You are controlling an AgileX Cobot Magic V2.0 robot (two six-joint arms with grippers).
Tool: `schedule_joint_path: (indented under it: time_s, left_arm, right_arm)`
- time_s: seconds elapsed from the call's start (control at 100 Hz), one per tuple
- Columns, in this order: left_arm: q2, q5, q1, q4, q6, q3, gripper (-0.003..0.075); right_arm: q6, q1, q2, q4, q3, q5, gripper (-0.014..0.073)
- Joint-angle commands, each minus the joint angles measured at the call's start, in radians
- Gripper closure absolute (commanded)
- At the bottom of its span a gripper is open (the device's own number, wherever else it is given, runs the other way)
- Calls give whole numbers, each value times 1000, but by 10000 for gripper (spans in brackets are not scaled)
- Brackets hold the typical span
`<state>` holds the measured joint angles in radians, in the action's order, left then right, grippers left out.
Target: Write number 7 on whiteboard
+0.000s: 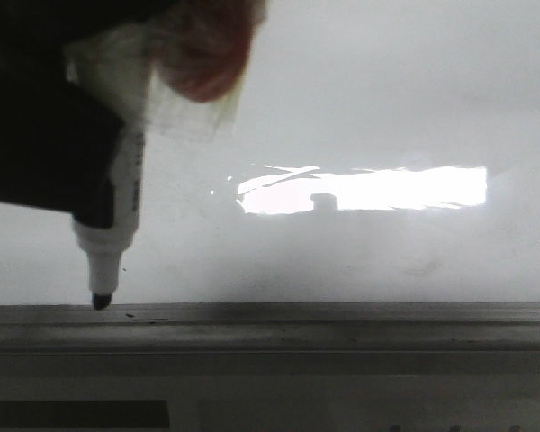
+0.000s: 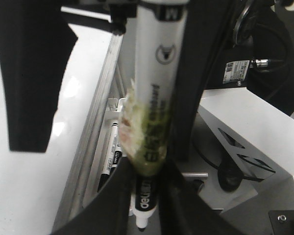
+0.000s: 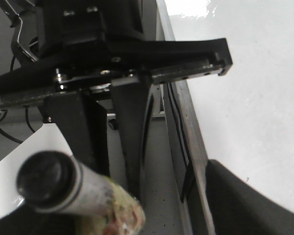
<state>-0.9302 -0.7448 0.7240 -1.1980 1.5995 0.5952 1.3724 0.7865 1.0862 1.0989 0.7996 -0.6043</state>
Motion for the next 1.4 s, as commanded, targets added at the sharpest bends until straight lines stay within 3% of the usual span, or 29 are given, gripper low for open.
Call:
schedule_joint_path:
  time_s: [0.0,0.12,0.29,0.41,0.51,0.59,0.69,0.85,1.02,1.15,1.26,1.39]
  left_arm:
    - [8,-18,4,-55,1,29,740]
    - [8,-38,4,-55,1,29,740]
    - [8,-33,4,-100,1,29,740]
    - [8,-29,4,-130,1,29,716]
    - [10,-29,4,-133,-8,30,555]
    - [26,-13,4,-149,-34,30,325]
    - [86,60,0,-146,-109,30,200]
    - [244,241,-1,-107,-217,20,292]
    - [450,468,-1,-107,-358,-56,408]
    - [551,486,-1,-109,-369,-134,567]
    - [588,486,-1,-128,-369,-188,731]
    - [590,491,-1,-138,-369,-217,741]
  right_arm:
    - [15,9,9,44,38,13,148]
    - [15,11,24,44,38,-10,271]
    - [15,11,24,44,38,-19,667]
    - [15,11,24,44,38,-28,657]
    - [15,11,9,44,38,22,655]
    - [15,11,-21,44,38,102,655]
    - [15,11,-80,44,36,184,655]
    - [15,11,-199,44,2,296,634]
    - [15,11,-349,44,-142,485,634]
    - [15,11,-423,35,-253,703,634]
    - [15,11,-427,-54,-263,787,634]
    - [15,13,-397,-126,-233,806,635]
